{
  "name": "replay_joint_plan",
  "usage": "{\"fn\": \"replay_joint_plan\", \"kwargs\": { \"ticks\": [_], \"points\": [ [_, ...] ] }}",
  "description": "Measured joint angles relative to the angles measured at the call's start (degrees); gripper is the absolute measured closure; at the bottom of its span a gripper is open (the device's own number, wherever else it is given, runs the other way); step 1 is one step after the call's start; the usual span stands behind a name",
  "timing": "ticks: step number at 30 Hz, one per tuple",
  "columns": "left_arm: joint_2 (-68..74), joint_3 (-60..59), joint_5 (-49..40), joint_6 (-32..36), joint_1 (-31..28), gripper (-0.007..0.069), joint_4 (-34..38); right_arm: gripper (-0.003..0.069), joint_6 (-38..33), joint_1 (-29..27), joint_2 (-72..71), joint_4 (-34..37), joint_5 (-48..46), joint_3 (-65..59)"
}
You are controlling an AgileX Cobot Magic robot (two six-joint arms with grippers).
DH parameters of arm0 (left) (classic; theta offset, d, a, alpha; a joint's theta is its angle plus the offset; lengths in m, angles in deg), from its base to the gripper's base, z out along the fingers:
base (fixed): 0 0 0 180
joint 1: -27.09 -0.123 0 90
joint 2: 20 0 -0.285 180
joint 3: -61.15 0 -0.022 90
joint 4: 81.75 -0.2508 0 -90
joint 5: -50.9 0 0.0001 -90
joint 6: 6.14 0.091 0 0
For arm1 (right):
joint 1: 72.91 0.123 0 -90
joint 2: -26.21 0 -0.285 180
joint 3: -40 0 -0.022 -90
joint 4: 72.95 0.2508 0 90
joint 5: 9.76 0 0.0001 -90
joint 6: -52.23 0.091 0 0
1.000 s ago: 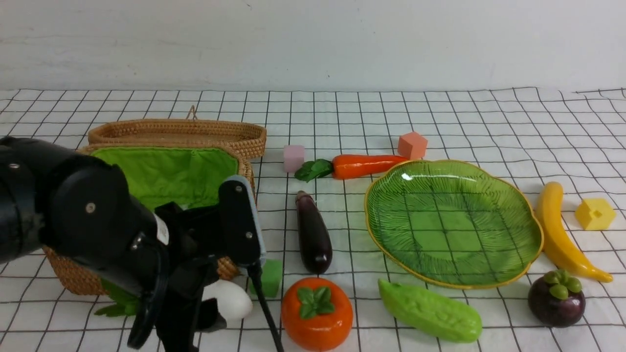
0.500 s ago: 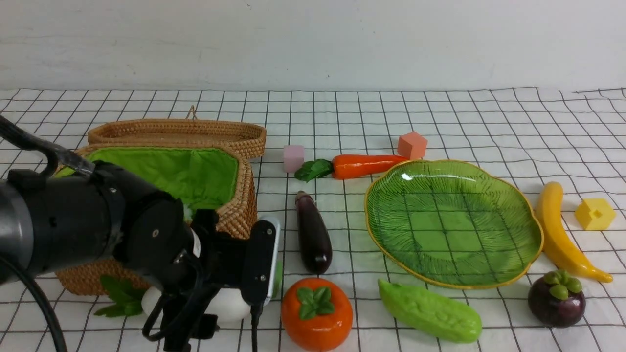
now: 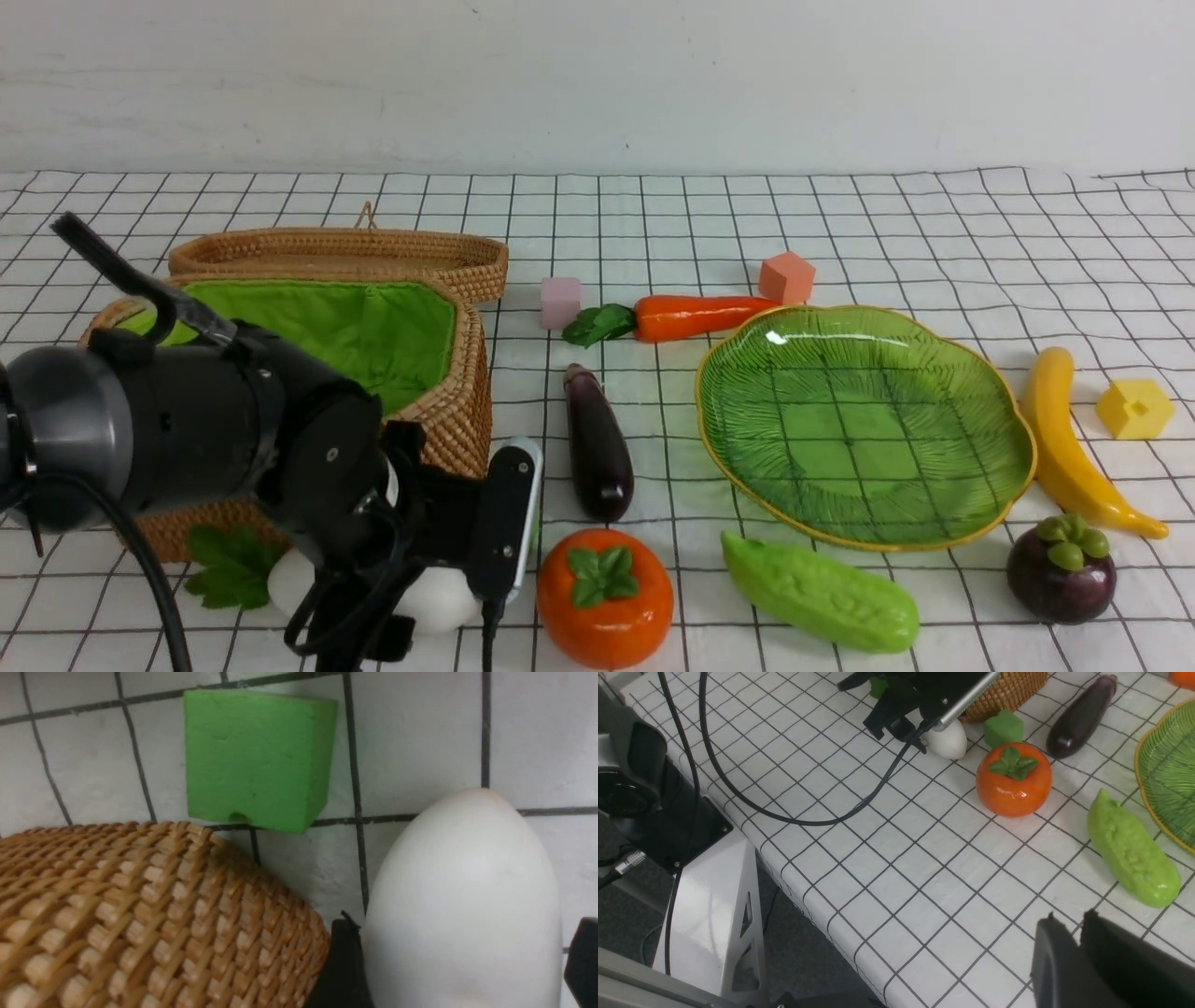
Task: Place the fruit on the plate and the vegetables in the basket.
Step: Take a daikon with your left arm and place it on the basket on the left.
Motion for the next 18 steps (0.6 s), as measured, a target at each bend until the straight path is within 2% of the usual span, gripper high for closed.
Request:
{"fn": "replay_joint_plan", "kwargs": {
  "ticks": [4,6,12,18],
  "points": [
    [0.05,0.04,-0.47,0.13,0.01,0.0098,-0.76,0.0557,0.00,0.00,0.00,0.38,0.00,0.00],
    [0.24,0.30,-0.90,-0.63,0.13,0.0181,-1.03,0.0553,0.00,0.00,0.00,0.67,0.00,0.00],
    [0.50,0.85,-4.27,-4.85,0.49,0.0177,-0.97,0.0549,0.00,0.00,0.00,1.13,0.00,0.00],
    [-3.68,-0.35,-13.77,-7.45,4.12,0.0177,-0.08,0.0542,-0.11,0.00,0.00,1.34,0.00,0.00]
  ]
}}
